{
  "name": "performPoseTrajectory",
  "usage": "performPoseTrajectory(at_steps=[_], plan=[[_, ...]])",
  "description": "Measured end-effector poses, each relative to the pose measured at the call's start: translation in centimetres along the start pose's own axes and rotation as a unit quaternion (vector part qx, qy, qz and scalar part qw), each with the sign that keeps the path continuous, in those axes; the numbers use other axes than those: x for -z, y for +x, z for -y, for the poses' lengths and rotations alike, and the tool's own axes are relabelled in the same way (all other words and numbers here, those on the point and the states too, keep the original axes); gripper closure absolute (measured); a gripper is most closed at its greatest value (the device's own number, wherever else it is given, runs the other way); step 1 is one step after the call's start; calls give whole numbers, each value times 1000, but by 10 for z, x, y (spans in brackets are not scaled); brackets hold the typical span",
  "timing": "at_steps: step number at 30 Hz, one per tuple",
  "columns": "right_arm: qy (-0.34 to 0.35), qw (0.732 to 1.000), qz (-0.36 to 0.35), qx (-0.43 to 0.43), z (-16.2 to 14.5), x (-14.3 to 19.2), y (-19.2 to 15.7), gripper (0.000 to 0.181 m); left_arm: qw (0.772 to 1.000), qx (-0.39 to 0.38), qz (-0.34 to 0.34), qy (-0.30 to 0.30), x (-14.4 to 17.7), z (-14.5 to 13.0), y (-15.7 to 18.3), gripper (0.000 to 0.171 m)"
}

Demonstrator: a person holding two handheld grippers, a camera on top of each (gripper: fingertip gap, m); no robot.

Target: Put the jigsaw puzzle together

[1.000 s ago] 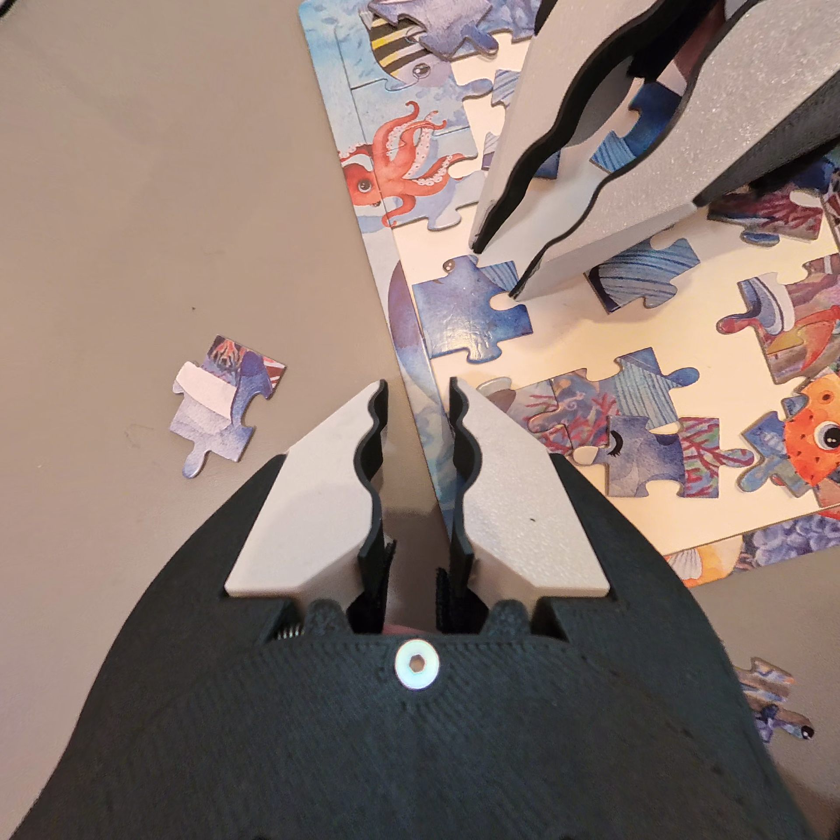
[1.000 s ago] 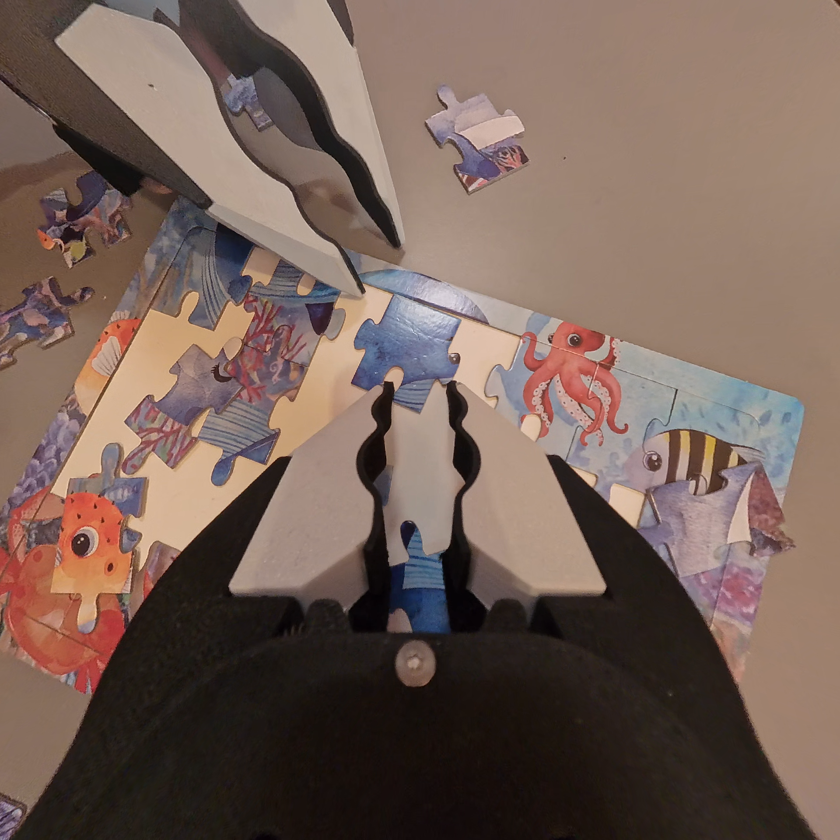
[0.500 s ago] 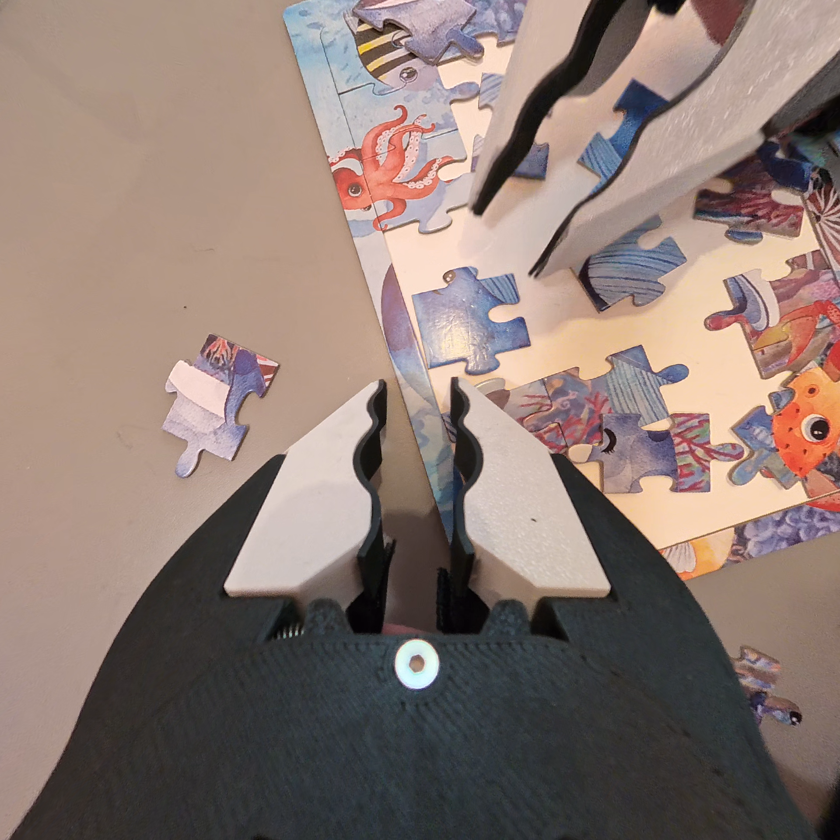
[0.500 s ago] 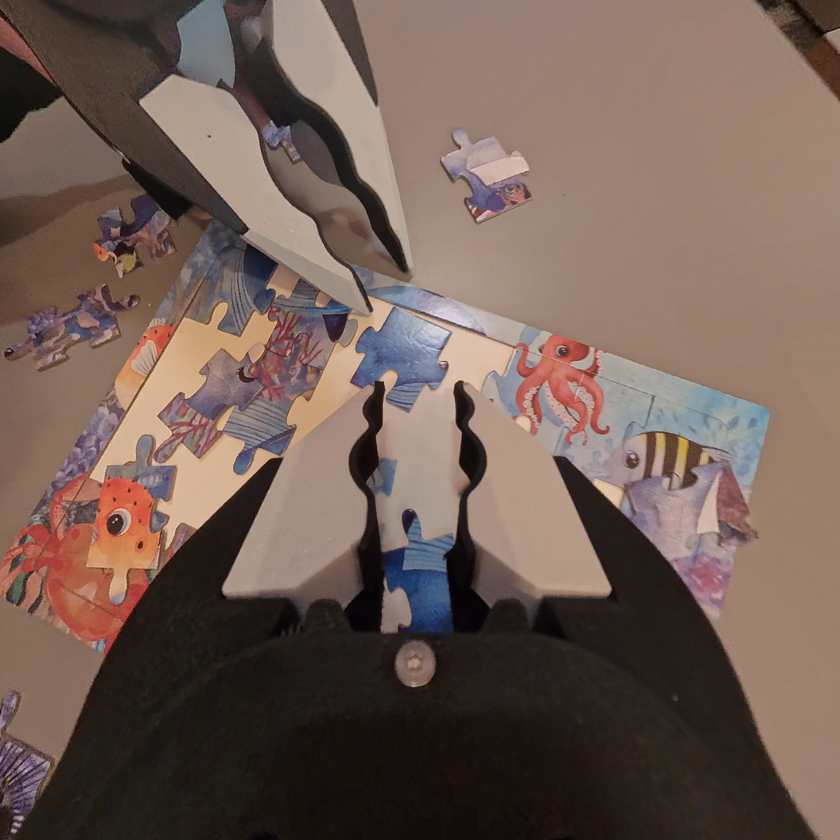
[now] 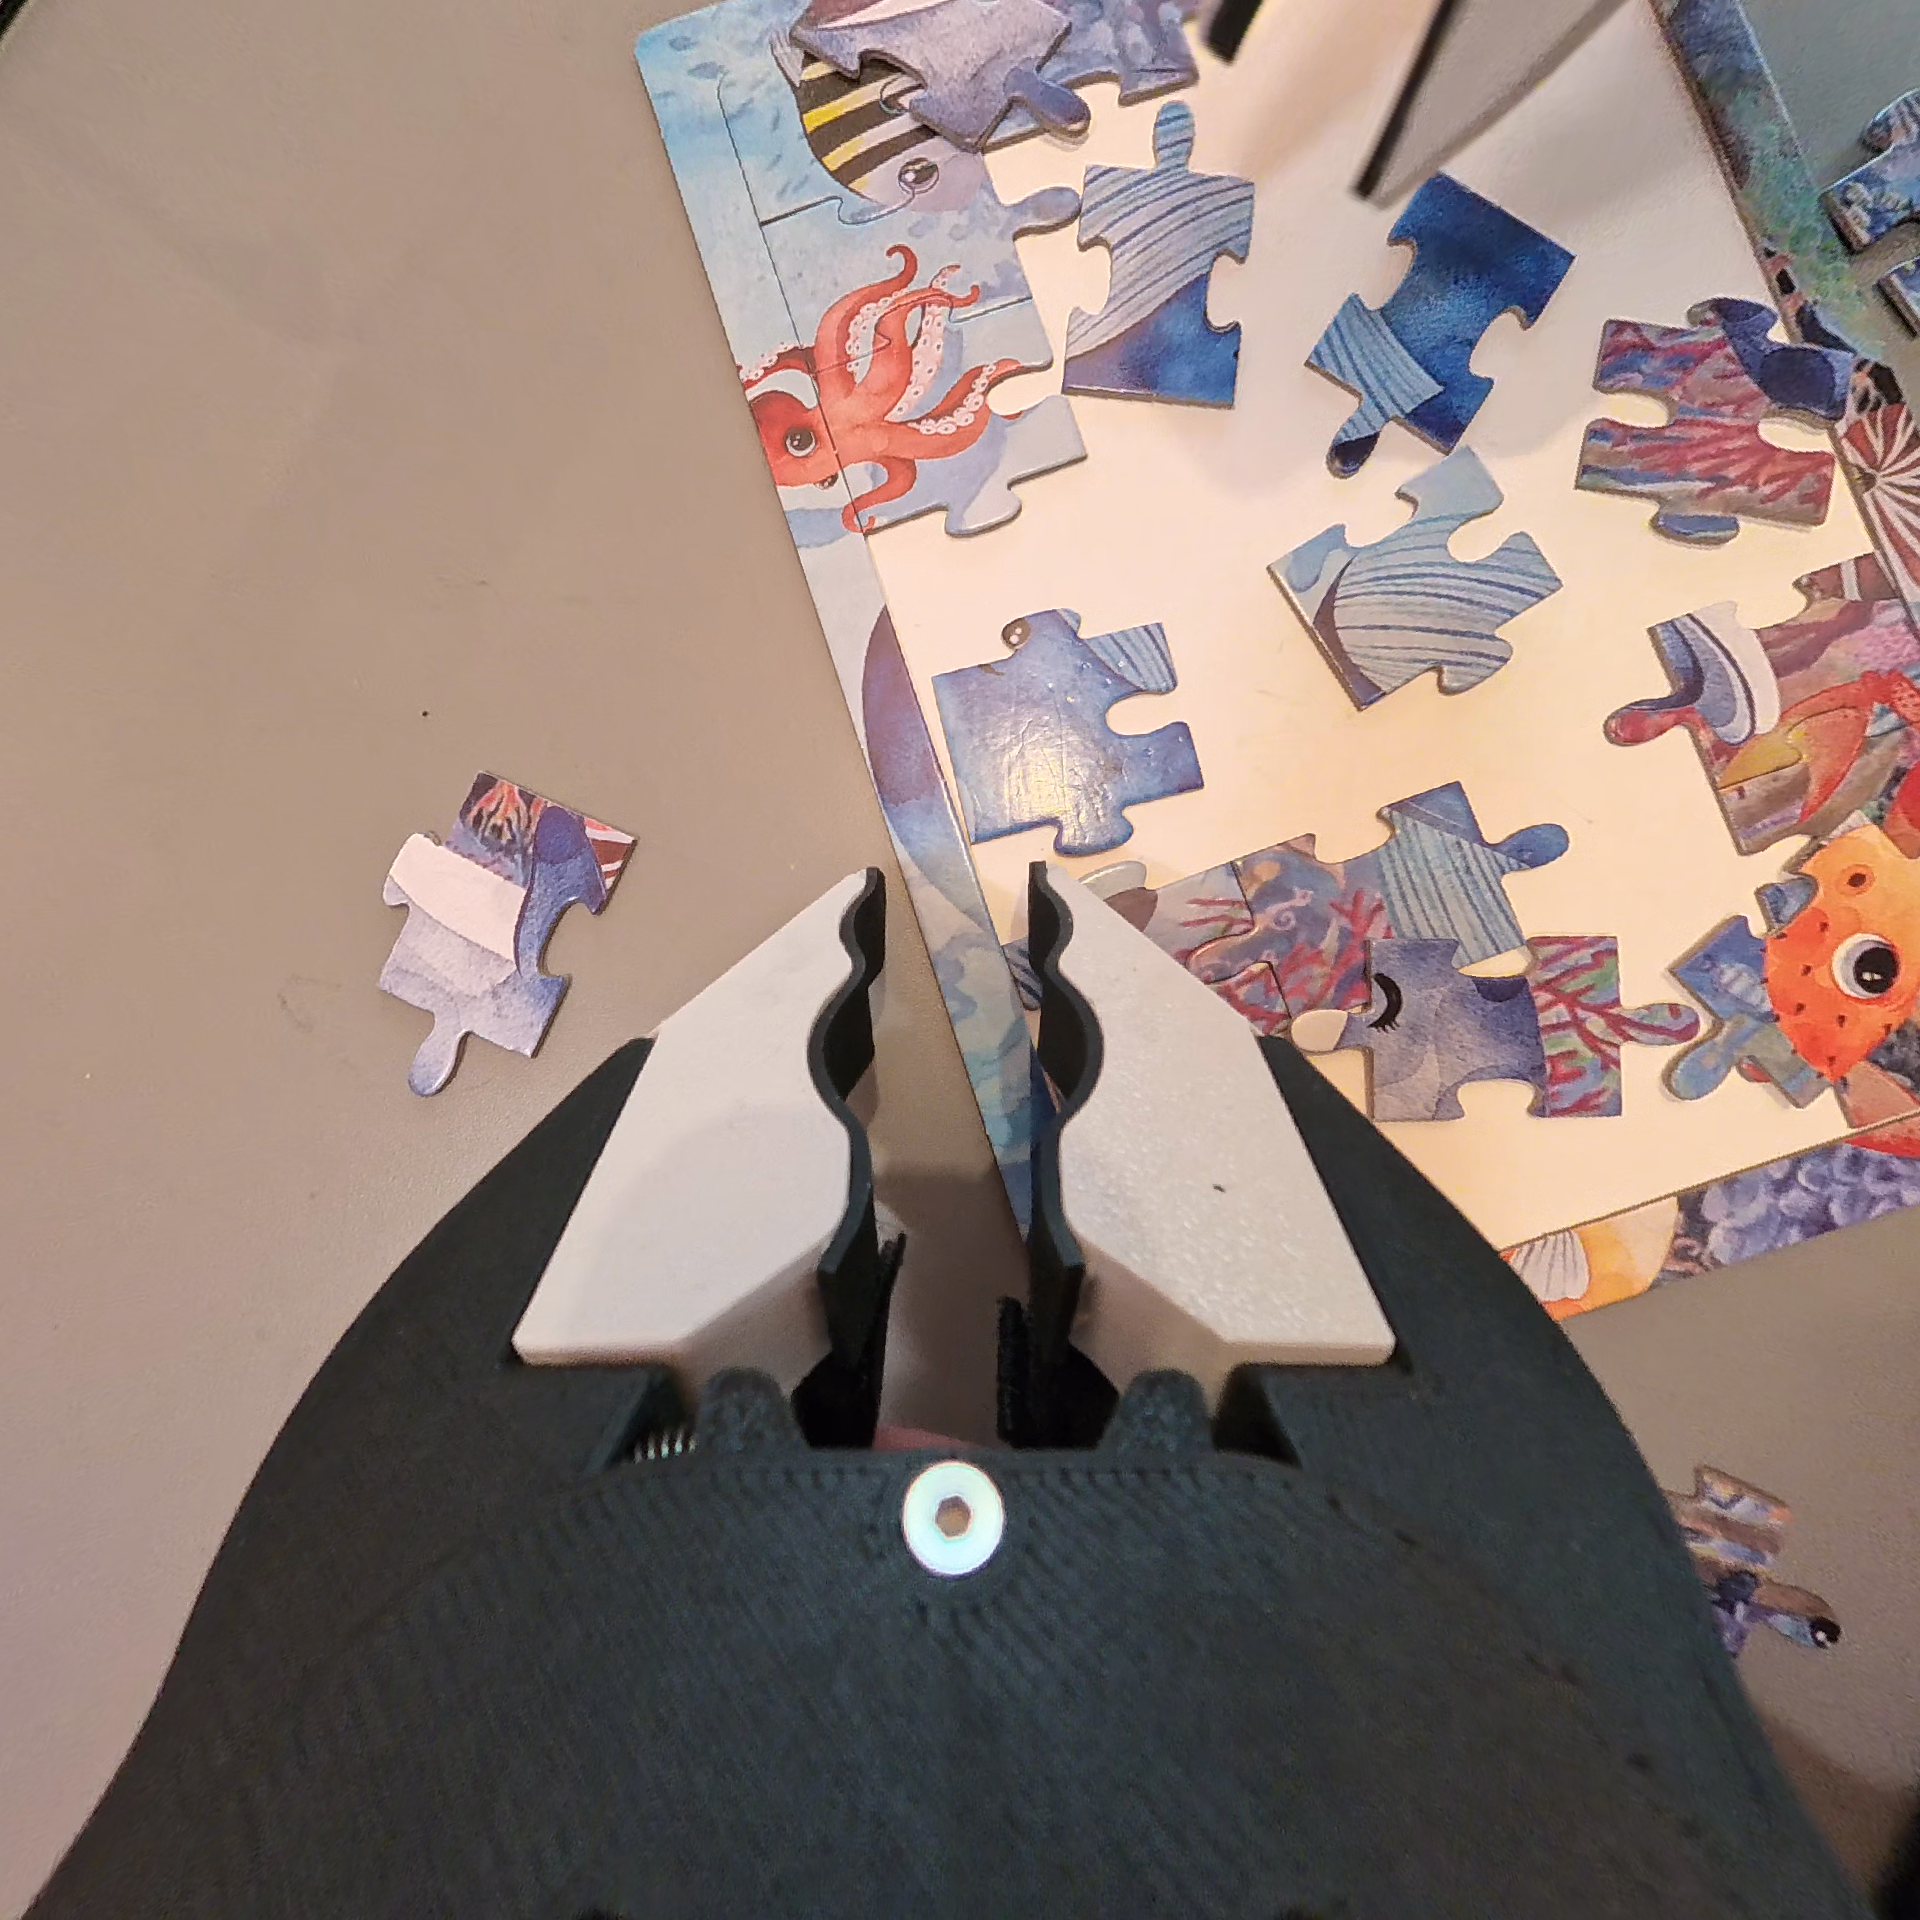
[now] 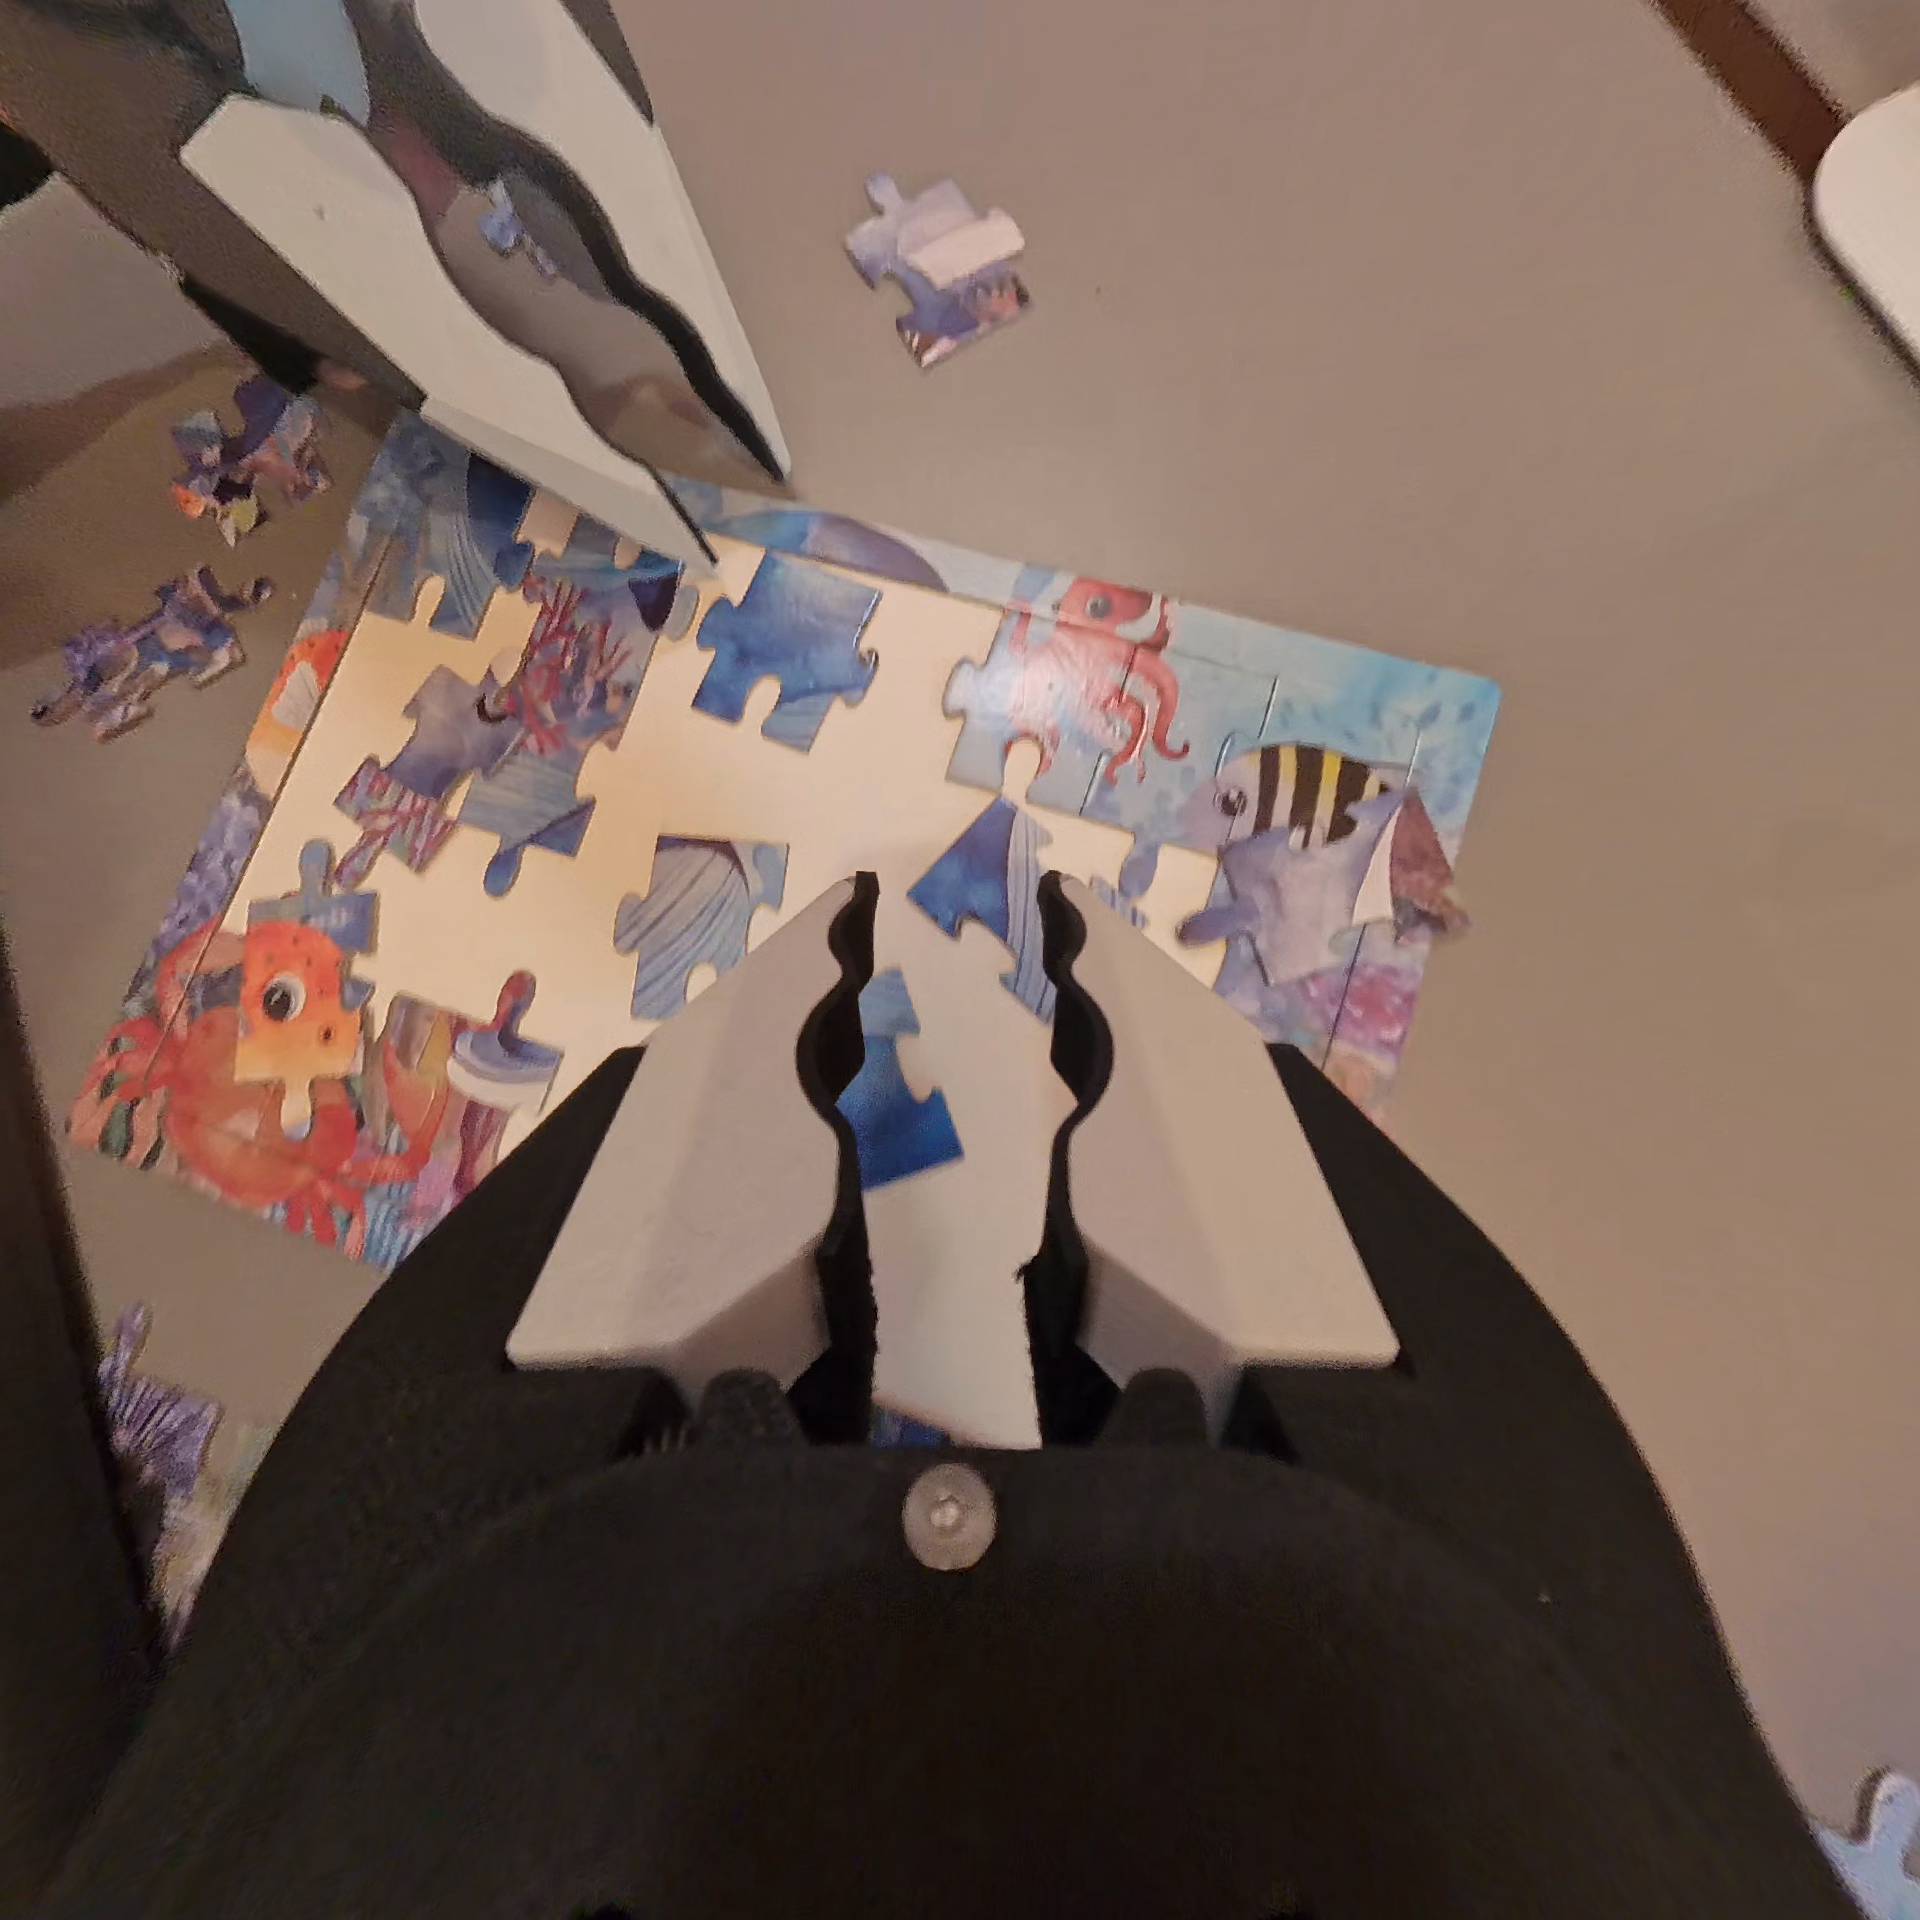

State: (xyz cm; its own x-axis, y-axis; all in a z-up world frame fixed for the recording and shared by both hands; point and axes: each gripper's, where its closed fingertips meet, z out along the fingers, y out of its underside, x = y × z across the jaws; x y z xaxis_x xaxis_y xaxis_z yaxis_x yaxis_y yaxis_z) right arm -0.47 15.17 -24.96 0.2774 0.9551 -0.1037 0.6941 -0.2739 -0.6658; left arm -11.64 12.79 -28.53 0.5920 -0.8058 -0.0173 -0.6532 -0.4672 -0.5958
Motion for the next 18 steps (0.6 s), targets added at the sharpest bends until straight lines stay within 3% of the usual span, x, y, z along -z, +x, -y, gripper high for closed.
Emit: performPoseTrajectory(at_steps=[9, 18], plan=[[-126, 988, 63, 68, -57, 5, -21, 146, 1000, -3, -2, -2, -3, 0, 2, 146], [-123, 987, 42, 91, -53, -2, -20, 165, 1000, -5, -1, 2, -1, 2, 1, 146]])
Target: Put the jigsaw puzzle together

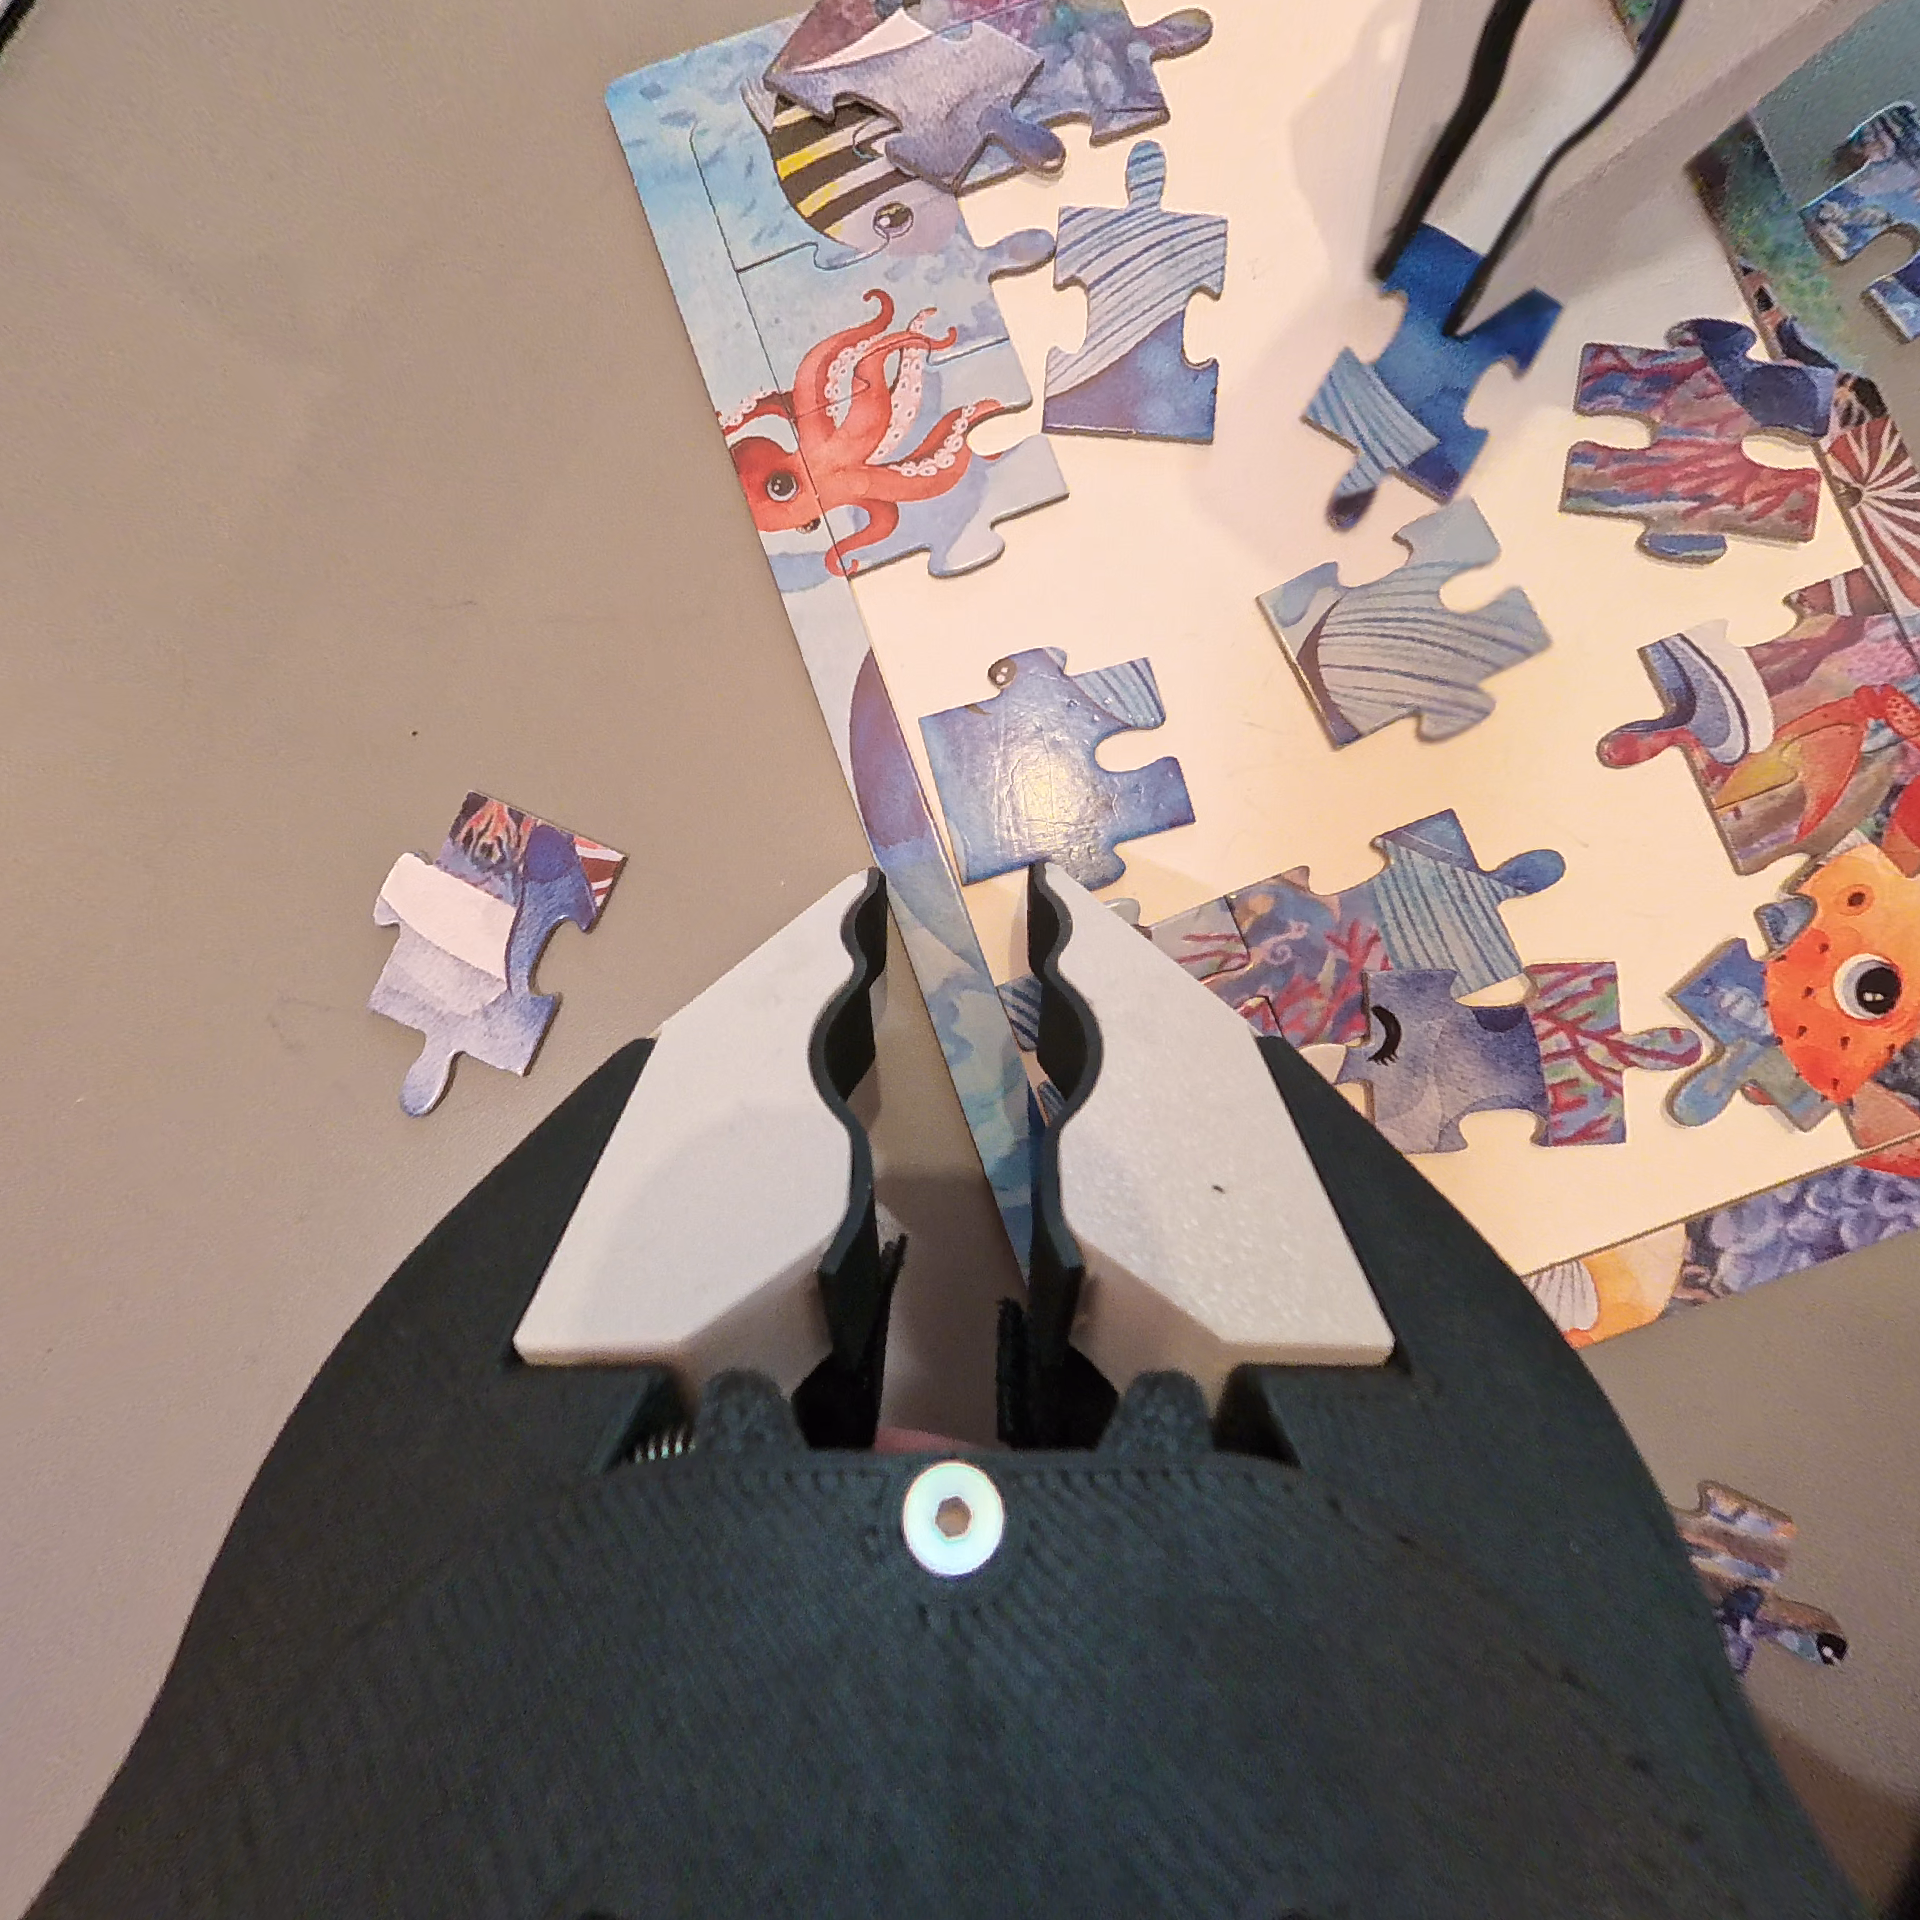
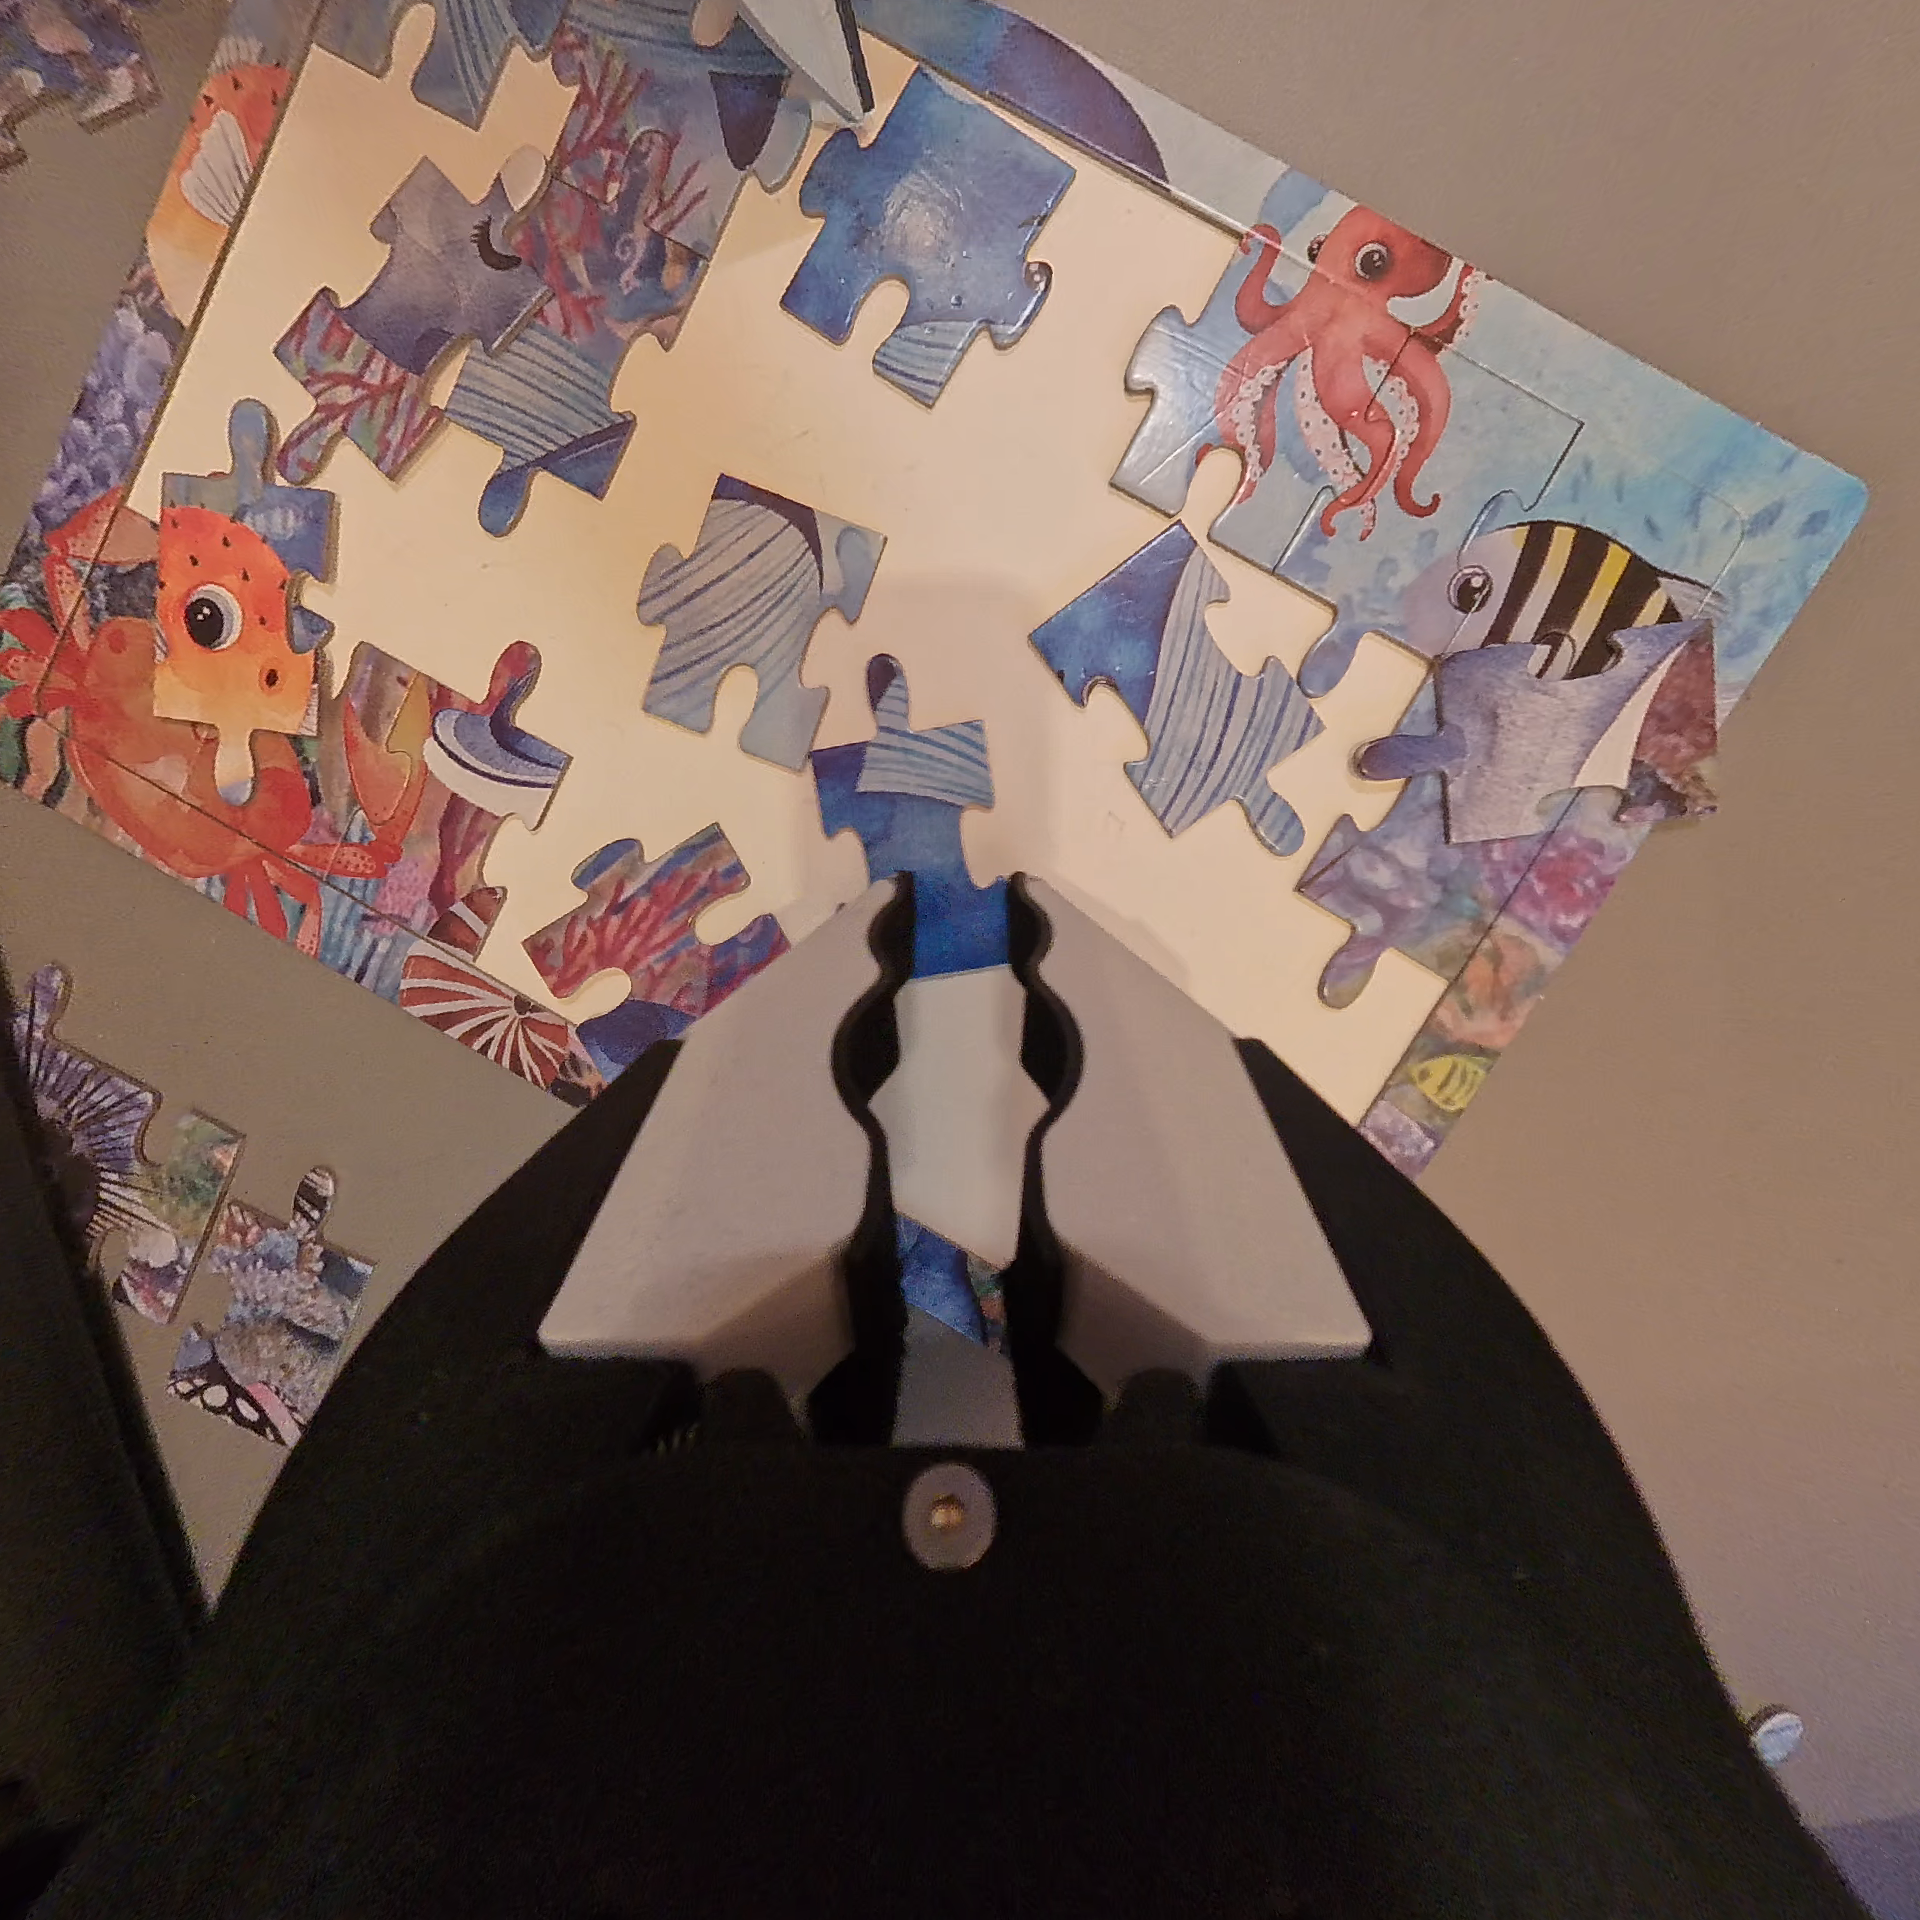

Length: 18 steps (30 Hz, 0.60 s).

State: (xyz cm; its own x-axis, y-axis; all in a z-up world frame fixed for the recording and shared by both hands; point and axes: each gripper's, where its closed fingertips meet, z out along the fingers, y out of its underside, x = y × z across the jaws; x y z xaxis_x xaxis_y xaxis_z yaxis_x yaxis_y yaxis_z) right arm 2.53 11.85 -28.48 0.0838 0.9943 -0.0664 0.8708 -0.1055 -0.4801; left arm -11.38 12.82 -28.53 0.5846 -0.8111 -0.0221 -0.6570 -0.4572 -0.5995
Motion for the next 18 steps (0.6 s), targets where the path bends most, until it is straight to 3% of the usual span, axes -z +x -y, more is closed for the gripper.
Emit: performPoseTrajectory(at_steps=[5, 12, 18], plan=[[6, 1000, 6, 0, 1, 0, -1, 177, 1000, -12, 1, 14, 0, 7, 2, 147], [4, 1000, 17, 13, 2, -1, -10, 140, 999, -32, 0, 30, -7, 18, 10, 146], [2, 1000, 4, 31, 5, -4, -10, 157, 999, -28, -12, 20, -11, 15, 14, 147]])
